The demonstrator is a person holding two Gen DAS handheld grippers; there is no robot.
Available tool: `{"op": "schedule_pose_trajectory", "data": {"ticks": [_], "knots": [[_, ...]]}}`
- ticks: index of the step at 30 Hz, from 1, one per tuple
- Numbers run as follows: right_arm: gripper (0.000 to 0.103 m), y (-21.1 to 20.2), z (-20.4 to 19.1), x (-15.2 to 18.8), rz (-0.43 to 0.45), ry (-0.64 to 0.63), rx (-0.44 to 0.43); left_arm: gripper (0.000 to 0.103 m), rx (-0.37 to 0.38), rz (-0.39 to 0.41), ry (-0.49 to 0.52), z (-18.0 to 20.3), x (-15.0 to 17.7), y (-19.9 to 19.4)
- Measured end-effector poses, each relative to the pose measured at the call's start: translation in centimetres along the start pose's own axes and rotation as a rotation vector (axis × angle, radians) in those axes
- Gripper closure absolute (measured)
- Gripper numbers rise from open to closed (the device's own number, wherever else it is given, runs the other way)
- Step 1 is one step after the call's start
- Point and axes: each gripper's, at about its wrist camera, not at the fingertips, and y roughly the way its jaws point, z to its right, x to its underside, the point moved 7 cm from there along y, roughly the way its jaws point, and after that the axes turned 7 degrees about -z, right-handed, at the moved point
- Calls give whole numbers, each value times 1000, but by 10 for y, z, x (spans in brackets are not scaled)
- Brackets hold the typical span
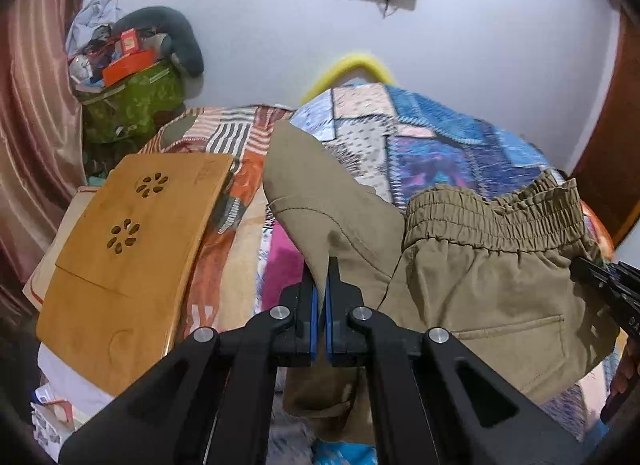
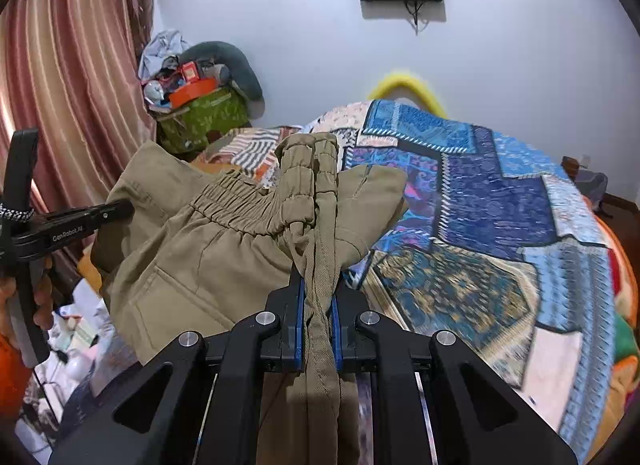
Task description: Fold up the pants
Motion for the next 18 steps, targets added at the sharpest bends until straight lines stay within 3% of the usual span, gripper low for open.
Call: {"op": "schedule_pose_trajectory", "data": {"ticks": [4, 11, 15, 18], "knots": [[94, 42, 4, -1, -45, -2, 12, 101, -59, -57, 4, -12, 1, 53], [94, 100, 15, 20, -158, -34, 52, 100, -124, -193, -1, -18, 31, 137], [85, 108, 27, 28, -195, -19, 65, 82, -166, -254, 5, -27, 48, 155], [73, 104, 32, 30, -213, -23, 88, 58, -217, -246, 17, -31, 50, 146]]}}
